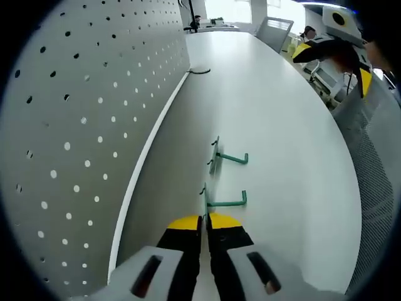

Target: Insert the hook assembly into the mounting plate slot until the hook locks in place.

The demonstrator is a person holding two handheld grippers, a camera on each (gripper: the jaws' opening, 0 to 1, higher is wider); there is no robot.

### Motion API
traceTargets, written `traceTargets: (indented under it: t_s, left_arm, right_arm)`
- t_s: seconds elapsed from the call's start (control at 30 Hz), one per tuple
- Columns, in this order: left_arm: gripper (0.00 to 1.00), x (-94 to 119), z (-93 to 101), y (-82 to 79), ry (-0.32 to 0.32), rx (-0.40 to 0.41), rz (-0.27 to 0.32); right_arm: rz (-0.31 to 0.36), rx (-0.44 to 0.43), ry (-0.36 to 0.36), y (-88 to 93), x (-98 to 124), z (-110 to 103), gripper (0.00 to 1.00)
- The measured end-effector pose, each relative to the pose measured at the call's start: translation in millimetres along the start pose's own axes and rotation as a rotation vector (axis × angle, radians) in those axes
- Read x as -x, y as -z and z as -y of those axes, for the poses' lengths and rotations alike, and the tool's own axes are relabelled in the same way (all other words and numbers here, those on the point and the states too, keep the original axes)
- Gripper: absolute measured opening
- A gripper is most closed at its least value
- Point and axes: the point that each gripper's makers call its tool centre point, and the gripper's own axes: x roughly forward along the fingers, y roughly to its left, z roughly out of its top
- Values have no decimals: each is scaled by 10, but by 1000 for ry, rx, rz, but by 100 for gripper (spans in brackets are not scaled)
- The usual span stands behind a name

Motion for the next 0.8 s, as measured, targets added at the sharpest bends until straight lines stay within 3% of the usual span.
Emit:
traceTargets:
  t_s: [0.2, 0.57, 0.8]
  left_arm:
    - [4, 82, -76, -120, -38, 35, 66]
    - [4, 109, -58, -235, -64, -4, 110]
    - [4, 170, -68, -281, -84, 14, 147]
  right_arm:
    - [5, -1, -1, -13, 3, -4, 67]
    - [8, -4, 0, -16, 5, 1, 67]
    - [15, -8, 2, -29, 10, 6, 67]
